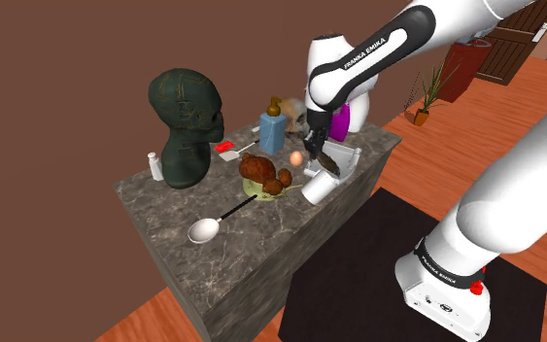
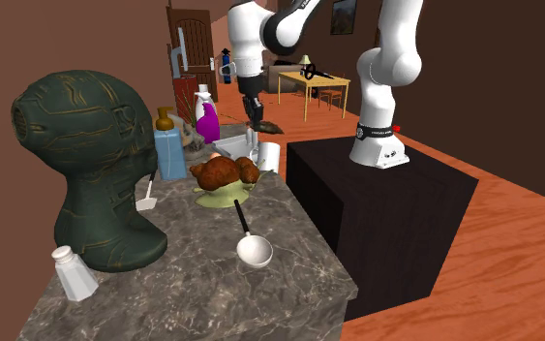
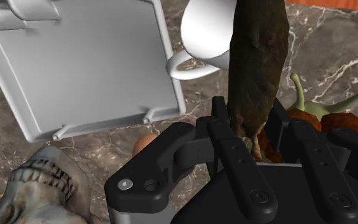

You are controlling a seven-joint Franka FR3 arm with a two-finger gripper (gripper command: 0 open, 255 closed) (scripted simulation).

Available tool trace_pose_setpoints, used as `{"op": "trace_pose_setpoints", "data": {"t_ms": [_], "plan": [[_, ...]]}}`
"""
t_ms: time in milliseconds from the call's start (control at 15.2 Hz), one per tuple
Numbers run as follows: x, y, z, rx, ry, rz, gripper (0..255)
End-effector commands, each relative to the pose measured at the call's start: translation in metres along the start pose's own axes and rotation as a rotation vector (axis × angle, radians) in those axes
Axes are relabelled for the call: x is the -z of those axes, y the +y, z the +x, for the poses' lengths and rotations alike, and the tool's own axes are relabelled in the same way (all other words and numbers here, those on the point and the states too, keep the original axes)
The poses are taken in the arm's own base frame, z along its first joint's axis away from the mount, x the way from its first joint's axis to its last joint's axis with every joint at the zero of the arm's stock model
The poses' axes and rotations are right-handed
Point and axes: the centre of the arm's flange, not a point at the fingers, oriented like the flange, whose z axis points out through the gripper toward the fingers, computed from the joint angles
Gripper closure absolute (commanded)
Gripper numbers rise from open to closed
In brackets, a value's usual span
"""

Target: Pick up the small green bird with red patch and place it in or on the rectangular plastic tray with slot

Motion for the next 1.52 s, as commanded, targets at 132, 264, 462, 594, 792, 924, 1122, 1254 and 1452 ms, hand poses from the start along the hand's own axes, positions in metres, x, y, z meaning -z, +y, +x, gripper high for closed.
{"op": "trace_pose_setpoints", "data": {"t_ms": [132, 264, 462, 594, 792, 924, 1122, 1254, 1452], "plan": [[0.0, 0.053, -0.003, 0.001, 0.0, 0.0, 255], [-0.001, 0.079, -0.004, 0.001, 0.0, 0.0, 255], [-0.002, 0.119, -0.007, 0.001, 0.0, 0.0, 255], [-0.002, 0.145, -0.009, 0.001, 0.0, 0.0, 255], [-0.003, 0.184, -0.011, 0.001, 0.0, 0.0, 255], [-0.009, 0.196, -0.012, 0.001, 0.0, 0.0, 255], [-0.024, 0.195, -0.01, 0.001, 0.0, 0.0, 255], [-0.035, 0.195, -0.009, 0.001, 0.0, 0.0, 255], [-0.051, 0.195, -0.008, 0.001, 0.0, 0.0, 255]]}}
